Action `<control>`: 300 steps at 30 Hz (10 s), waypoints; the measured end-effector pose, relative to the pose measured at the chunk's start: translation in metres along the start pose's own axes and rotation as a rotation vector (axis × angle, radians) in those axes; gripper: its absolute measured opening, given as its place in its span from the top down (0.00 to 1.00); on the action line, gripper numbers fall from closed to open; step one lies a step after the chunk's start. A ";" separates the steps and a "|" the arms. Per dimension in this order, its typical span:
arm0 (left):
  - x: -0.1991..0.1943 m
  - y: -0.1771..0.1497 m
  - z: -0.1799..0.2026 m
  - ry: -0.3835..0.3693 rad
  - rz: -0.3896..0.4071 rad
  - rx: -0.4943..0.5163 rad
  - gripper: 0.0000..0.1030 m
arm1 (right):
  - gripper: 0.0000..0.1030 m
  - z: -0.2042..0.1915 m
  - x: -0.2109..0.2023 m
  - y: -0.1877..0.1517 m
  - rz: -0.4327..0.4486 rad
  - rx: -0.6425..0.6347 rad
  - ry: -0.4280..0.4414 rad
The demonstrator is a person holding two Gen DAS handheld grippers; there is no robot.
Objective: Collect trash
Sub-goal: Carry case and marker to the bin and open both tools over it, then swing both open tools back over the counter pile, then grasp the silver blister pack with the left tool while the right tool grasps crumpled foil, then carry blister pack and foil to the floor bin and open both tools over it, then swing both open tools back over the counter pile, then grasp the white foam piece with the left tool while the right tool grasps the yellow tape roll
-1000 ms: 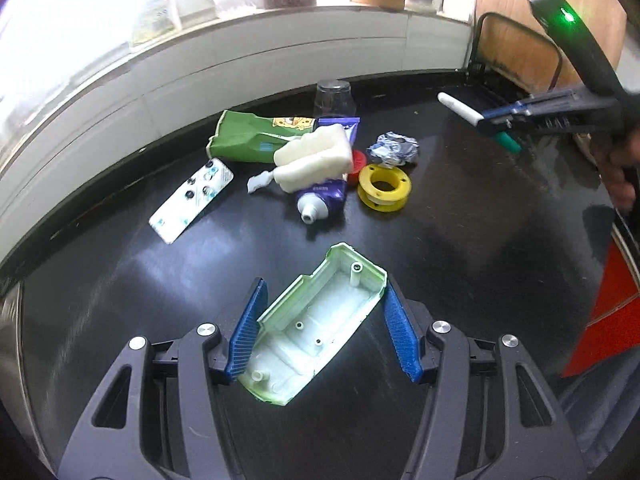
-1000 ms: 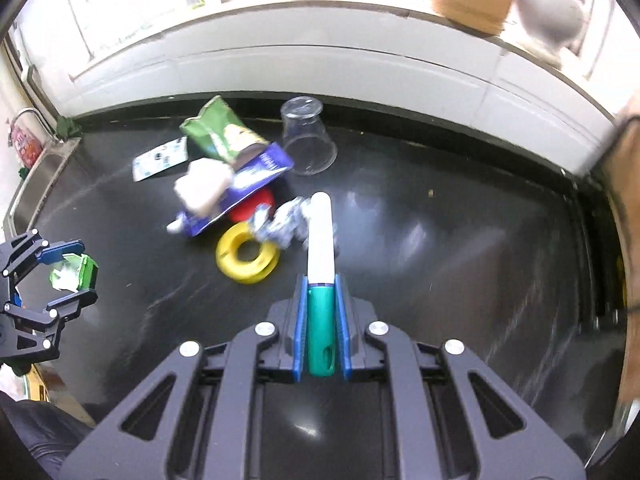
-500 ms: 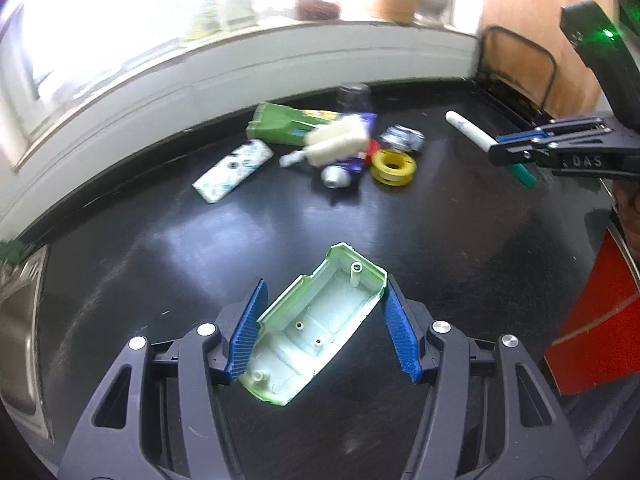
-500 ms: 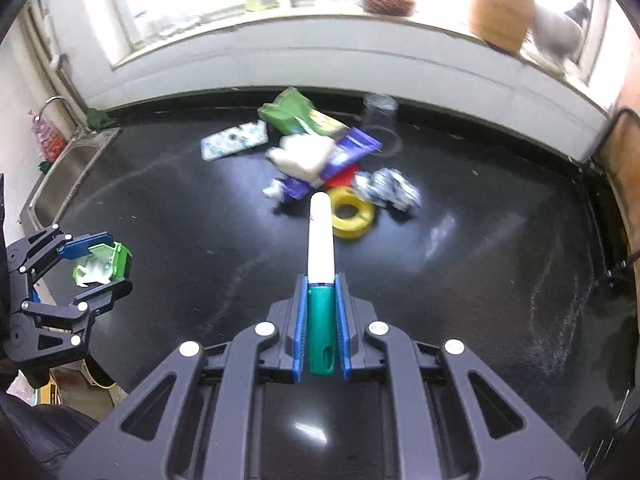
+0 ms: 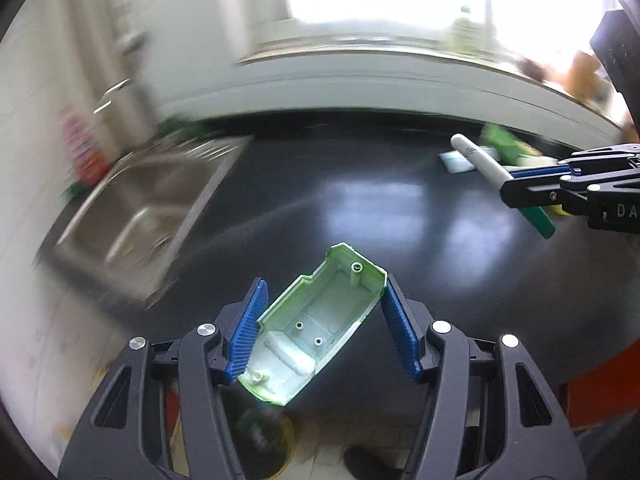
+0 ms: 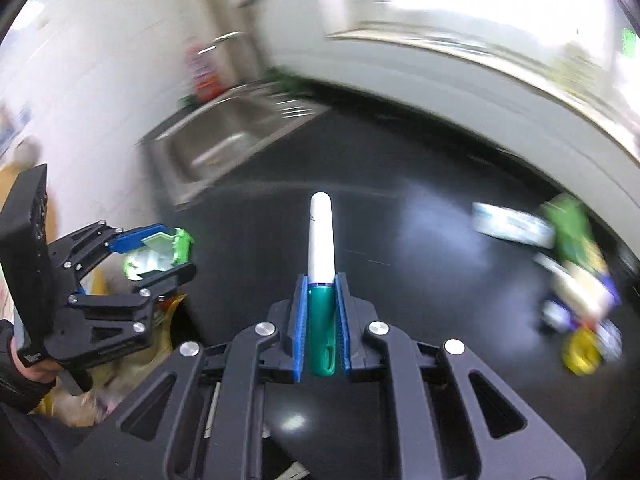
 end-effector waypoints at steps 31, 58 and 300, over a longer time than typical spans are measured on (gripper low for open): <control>0.130 -0.245 -0.183 0.098 -0.368 -0.348 0.44 | 0.86 -0.191 0.332 -0.058 -0.532 -0.134 0.193; 0.029 -0.098 -0.059 -0.006 -0.179 -0.081 0.06 | 0.17 -0.066 0.074 0.000 -0.118 -0.013 -0.024; 0.077 0.144 0.470 -0.716 0.204 0.823 0.65 | 0.47 0.350 -0.126 -0.162 -0.063 0.331 -0.305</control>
Point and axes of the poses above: each gripper's, at about its wrist camera, not at the fingertips, and x roughly the way its jaws point, z to its right, y to its top, the point moved 5 cm from there along x, roughly the way its jaws point, and after that the axes turned 14 degrees about y, right-handed, at the moved point
